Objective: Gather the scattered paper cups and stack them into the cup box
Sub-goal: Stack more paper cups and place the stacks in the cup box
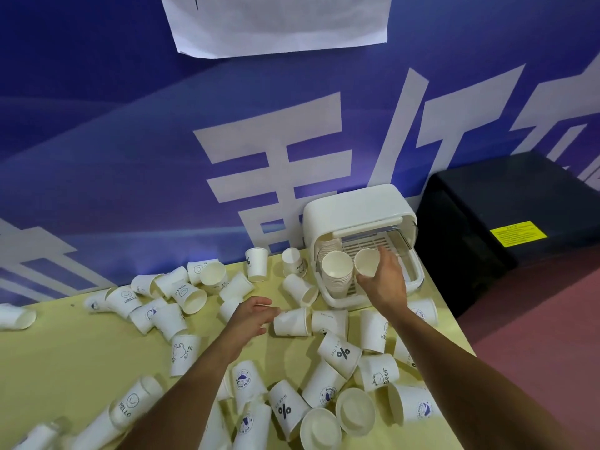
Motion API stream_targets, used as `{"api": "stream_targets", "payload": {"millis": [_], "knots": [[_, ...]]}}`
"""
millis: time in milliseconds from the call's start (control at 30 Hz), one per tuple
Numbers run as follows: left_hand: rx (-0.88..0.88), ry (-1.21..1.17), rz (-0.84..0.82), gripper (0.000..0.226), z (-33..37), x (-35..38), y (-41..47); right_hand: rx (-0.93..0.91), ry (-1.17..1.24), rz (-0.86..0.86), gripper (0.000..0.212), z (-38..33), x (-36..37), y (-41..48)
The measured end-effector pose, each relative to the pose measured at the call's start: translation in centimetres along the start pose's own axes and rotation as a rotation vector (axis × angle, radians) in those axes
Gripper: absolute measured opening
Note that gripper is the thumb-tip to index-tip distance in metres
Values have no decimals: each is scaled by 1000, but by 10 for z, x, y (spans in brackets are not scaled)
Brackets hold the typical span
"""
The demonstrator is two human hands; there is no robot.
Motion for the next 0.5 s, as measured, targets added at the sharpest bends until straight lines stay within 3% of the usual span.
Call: {"api": "stream_targets", "payload": {"millis": [100, 300, 500], "knots": [[6, -6, 3, 33, -4, -5, -1, -25, -15, 8, 83, 1, 2, -6], [10, -24, 29, 35, -6, -14, -7, -189, -4, 68, 51, -22, 16, -39], [21, -73, 100, 33, -10, -55, -20, -332, -39, -100, 56, -74, 57, -57]]}}
Point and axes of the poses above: each hand's wrist, its own y-axis towards the middle knuckle, its own x-axis out of the palm, z = x × y, the point moved 1 cm from there along y, towards the middle knuckle, and after that the axes turned 6 degrees about x, right-handed, at the moved point
